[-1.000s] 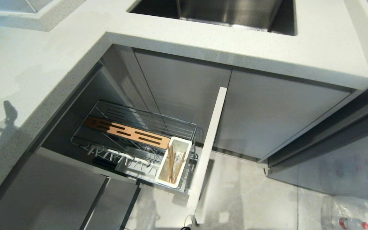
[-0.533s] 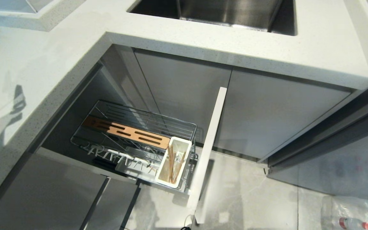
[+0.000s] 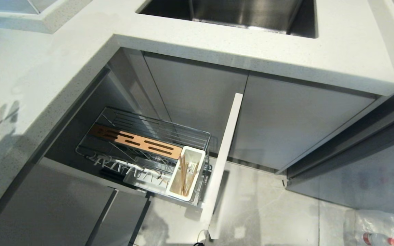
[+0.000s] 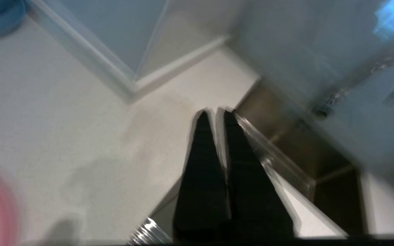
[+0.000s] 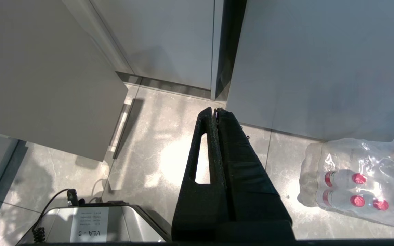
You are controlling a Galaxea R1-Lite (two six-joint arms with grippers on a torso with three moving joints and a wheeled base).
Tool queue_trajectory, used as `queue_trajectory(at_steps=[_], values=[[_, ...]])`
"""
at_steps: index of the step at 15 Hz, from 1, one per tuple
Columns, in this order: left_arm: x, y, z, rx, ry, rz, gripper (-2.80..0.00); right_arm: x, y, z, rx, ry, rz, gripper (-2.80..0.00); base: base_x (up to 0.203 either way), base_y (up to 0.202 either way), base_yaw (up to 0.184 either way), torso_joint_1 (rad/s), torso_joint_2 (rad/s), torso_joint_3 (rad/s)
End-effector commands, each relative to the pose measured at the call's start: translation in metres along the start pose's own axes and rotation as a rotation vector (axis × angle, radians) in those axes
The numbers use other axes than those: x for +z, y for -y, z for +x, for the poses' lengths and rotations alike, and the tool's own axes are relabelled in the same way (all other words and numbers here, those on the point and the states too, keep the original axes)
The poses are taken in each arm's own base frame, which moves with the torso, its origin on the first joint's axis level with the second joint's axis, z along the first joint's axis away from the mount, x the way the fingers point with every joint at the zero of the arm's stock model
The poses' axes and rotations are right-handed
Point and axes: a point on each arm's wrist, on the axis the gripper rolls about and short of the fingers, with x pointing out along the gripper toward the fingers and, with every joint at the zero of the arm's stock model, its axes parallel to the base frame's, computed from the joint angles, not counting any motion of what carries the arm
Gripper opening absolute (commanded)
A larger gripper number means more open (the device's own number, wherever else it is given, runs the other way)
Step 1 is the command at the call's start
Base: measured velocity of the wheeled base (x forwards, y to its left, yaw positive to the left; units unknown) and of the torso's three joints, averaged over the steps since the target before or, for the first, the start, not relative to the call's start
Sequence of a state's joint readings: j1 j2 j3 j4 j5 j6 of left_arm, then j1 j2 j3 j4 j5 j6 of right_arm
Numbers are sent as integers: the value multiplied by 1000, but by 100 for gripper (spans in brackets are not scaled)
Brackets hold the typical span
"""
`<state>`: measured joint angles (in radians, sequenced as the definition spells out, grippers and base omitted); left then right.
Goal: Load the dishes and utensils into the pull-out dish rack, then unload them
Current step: Close the cupboard
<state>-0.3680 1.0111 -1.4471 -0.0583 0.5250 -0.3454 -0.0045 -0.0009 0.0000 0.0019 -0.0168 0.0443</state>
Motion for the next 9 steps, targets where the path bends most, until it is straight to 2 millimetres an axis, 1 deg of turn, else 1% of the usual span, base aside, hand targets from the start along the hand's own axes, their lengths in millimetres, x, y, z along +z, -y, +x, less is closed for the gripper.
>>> queue_trajectory(at_steps=[1, 3, 5, 7, 9], values=[[-6, 2, -4, -59, -90, -33, -280, 0, 0, 0, 1, -2, 0, -280, 0, 0, 0, 0, 0, 0], [-21, 6, -6, -144, -258, -79, -280, 0, 0, 0, 0, -2, 0, -280, 0, 0, 0, 0, 0, 0], [-41, 14, -8, -216, -444, -127, -280, 0, 0, 0, 0, -3, 0, -280, 0, 0, 0, 0, 0, 0], [-73, 25, -9, -270, -685, -164, -280, -1, 0, 0, 0, -3, 0, -280, 0, 0, 0, 0, 0, 0], [-99, 33, -10, -311, -876, -180, -280, -1, 0, 0, 0, -4, 0, -280, 0, 0, 0, 0, 0, 0]])
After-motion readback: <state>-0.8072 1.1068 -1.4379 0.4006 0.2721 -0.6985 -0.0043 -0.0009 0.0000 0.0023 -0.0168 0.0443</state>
